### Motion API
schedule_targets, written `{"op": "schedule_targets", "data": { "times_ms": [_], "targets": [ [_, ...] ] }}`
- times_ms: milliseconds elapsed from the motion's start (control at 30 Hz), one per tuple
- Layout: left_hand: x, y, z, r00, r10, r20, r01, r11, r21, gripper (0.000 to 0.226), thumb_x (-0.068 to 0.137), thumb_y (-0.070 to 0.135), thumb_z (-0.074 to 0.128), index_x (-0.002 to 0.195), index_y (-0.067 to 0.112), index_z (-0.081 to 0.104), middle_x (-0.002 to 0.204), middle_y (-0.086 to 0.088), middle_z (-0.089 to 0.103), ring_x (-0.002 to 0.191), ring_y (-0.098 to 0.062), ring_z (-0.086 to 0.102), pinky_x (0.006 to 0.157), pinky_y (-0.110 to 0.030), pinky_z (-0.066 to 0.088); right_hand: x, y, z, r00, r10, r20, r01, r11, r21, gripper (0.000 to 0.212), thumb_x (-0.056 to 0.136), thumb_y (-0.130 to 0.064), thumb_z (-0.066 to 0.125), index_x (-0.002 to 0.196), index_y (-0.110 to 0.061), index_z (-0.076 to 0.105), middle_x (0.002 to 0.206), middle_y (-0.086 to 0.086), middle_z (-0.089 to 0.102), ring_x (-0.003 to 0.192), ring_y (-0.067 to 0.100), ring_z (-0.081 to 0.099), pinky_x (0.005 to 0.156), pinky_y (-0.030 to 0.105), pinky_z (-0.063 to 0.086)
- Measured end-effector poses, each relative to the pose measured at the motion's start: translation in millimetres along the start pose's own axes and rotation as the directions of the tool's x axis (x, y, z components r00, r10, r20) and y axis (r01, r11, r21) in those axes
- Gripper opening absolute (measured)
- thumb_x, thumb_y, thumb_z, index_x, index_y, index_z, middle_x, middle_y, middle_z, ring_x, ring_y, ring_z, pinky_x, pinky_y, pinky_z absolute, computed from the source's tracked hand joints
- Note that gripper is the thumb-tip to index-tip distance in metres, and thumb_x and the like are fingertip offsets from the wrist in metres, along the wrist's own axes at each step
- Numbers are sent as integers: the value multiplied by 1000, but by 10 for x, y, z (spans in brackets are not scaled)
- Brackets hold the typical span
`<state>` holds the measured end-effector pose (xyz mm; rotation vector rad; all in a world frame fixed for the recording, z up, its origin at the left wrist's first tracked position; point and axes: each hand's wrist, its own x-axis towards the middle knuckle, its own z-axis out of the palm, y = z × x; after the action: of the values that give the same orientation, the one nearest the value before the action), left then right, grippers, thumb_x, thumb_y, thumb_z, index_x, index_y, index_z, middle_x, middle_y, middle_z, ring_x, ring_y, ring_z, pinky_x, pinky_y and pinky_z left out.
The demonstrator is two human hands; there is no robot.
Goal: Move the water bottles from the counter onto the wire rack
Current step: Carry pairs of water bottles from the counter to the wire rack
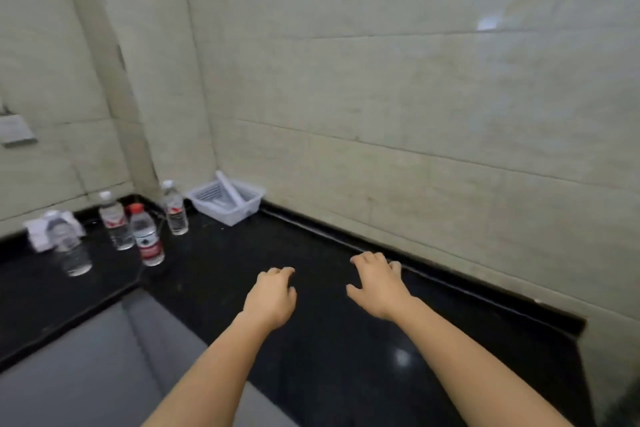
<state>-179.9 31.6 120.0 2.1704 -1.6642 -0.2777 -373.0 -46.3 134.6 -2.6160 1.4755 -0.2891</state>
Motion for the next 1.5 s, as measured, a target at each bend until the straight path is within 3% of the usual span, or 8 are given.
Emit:
{"op": "schedule_targets", "data": {
  "times_ms": [233, 600, 967, 1133, 1233, 1333, 1500],
  "targets": [
    [14, -1450, -561, 968, -240, -75, 241, 970, 12, 47, 94, 22, 42, 140, 16, 40, 140, -10, 47, 127, -30, 41, 103, -40, 39, 859, -1510, 476, 975, -205, 83, 206, 979, -7, 55, 91, -38, 52, 139, -17, 38, 139, 4, 42, 128, 25, 37, 104, 47, 29],
    [816, -3371, -940, 905, -416, -89, 416, 909, -25, 48, 93, 21, 44, 140, 17, 40, 141, -7, 45, 128, -27, 40, 105, -35, 36, 2474, -3053, 1374, 909, -367, 197, 355, 930, 95, 57, 90, -37, 53, 141, -17, 36, 140, 3, 42, 129, 24, 37, 107, 47, 27],
    [1748, -4989, -1448, 834, -536, -131, 525, 844, -106, 46, 92, 19, 47, 138, 14, 45, 143, -9, 44, 130, -28, 41, 108, -37, 35, 4039, -4147, 1838, 893, -381, 240, 360, 924, 127, 54, 88, -38, 55, 136, -17, 40, 137, 5, 46, 126, 25, 40, 101, 48, 32],
    [2012, -5631, -1609, 806, -545, -233, 524, 839, -150, 45, 90, 13, 50, 134, 10, 47, 139, -13, 45, 125, -32, 41, 103, -41, 38, 4440, -4537, 1996, 916, -350, 195, 316, 930, 187, 63, 89, -33, 56, 144, -20, 27, 140, 6, 43, 129, 26, 40, 104, 49, 30],
    [2168, -5944, -1767, 781, -545, -305, 517, 838, -175, 47, 91, 12, 48, 137, 9, 41, 146, -16, 36, 132, -34, 32, 102, -45, 37, 4619, -4754, 2063, 942, -289, 172, 256, 948, 189, 65, 90, -31, 53, 146, -18, 22, 145, 9, 39, 131, 29, 38, 105, 51, 29],
    [2313, -6248, -1929, 789, -525, -319, 486, 851, -199, 55, 91, 13, 50, 143, 10, 32, 150, -16, 29, 135, -36, 27, 105, -49, 36, 4751, -4902, 2128, 957, -234, 173, 207, 965, 161, 65, 92, -34, 49, 149, -18, 20, 147, 9, 37, 132, 29, 37, 106, 53, 29],
    [2572, -6685, -2096, 824, -471, -314, 396, 876, -275, 57, 95, 27, 50, 146, 14, 26, 151, -9, 33, 136, -29, 34, 104, -47, 37, 4814, -5043, 2336, 979, -180, 100, 167, 978, 121, 53, 98, -37, 41, 146, -18, 29, 145, 4, 40, 130, 24, 38, 104, 50, 31]
  ]
}}
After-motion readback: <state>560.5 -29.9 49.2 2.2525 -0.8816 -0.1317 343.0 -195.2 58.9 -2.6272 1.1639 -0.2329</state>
